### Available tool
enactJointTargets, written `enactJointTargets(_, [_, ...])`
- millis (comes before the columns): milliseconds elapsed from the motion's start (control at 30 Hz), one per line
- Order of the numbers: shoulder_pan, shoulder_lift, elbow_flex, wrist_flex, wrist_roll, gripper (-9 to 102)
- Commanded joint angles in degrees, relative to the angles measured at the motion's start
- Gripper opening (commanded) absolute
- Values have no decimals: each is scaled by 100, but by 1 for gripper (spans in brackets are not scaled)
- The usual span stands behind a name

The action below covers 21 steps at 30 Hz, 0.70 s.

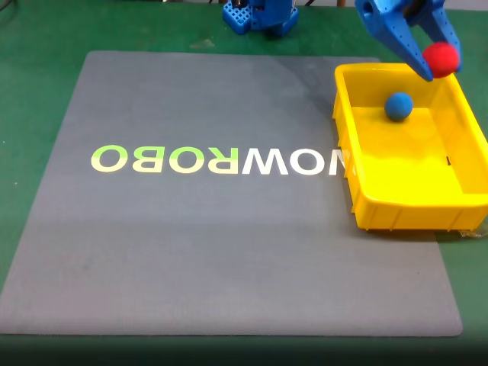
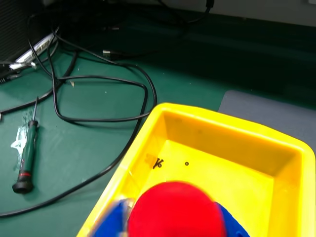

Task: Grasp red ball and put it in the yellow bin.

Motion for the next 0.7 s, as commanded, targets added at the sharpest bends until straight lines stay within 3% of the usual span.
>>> enactJointTargets(0, [97, 79, -264, -167, 105, 32])
enactJointTargets(667, [281, 501, -281, 123, 141, 35])
